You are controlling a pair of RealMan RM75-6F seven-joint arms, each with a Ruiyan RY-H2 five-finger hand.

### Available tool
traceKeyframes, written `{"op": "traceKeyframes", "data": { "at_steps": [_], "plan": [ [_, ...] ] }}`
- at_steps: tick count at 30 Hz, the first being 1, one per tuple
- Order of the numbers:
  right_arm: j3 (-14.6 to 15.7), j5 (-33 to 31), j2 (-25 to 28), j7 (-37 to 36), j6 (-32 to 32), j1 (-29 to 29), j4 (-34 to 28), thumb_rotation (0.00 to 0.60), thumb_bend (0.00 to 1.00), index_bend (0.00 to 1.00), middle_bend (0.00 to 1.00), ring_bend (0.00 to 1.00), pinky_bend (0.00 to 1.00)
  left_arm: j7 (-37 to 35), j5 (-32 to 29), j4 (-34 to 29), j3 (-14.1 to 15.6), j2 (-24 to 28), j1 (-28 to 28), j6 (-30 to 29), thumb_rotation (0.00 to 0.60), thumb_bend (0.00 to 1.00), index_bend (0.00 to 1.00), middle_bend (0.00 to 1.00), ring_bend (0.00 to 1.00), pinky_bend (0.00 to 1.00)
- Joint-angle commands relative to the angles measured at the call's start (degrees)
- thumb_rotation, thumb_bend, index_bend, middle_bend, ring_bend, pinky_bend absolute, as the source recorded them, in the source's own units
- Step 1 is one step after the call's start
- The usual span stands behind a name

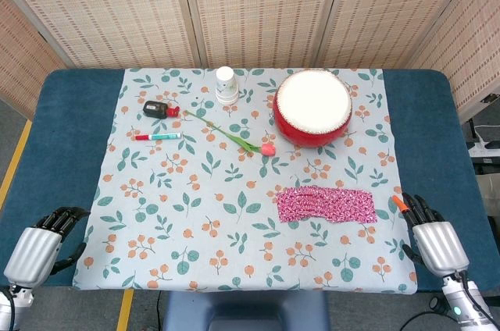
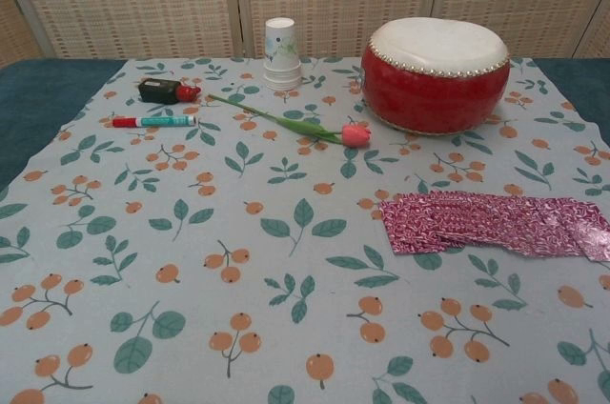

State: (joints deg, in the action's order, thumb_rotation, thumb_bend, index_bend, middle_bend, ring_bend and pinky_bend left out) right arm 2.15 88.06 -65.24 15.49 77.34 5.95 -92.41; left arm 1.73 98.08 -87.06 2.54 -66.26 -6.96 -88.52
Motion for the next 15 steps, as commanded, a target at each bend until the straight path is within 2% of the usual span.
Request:
{"op": "traceKeyframes", "data": {
  "at_steps": [1,12,15],
  "plan": [
    [-0.02,-0.25,0.01,0.29,-0.22,0.04,-0.10,0.600,0.17,0.00,0.00,0.00,0.28,0.01,0.08,0.00,0.04,0.05,0.04,-0.09,0.600,0.33,0.24,0.25,0.23,0.44],
    [0.31,-0.56,0.11,1.19,-2.15,0.80,-0.02,0.600,0.18,0.00,0.00,0.00,0.28,-0.24,0.28,0.21,-0.07,-0.07,-0.05,-0.24,0.600,0.33,0.24,0.25,0.23,0.44],
    [0.24,-0.90,-0.06,1.54,-3.11,1.30,0.16,0.600,0.21,0.00,0.00,0.00,0.28,-0.30,-0.37,0.41,-0.06,-0.11,-0.26,0.70,0.600,0.33,0.24,0.25,0.23,0.44]
  ]
}}
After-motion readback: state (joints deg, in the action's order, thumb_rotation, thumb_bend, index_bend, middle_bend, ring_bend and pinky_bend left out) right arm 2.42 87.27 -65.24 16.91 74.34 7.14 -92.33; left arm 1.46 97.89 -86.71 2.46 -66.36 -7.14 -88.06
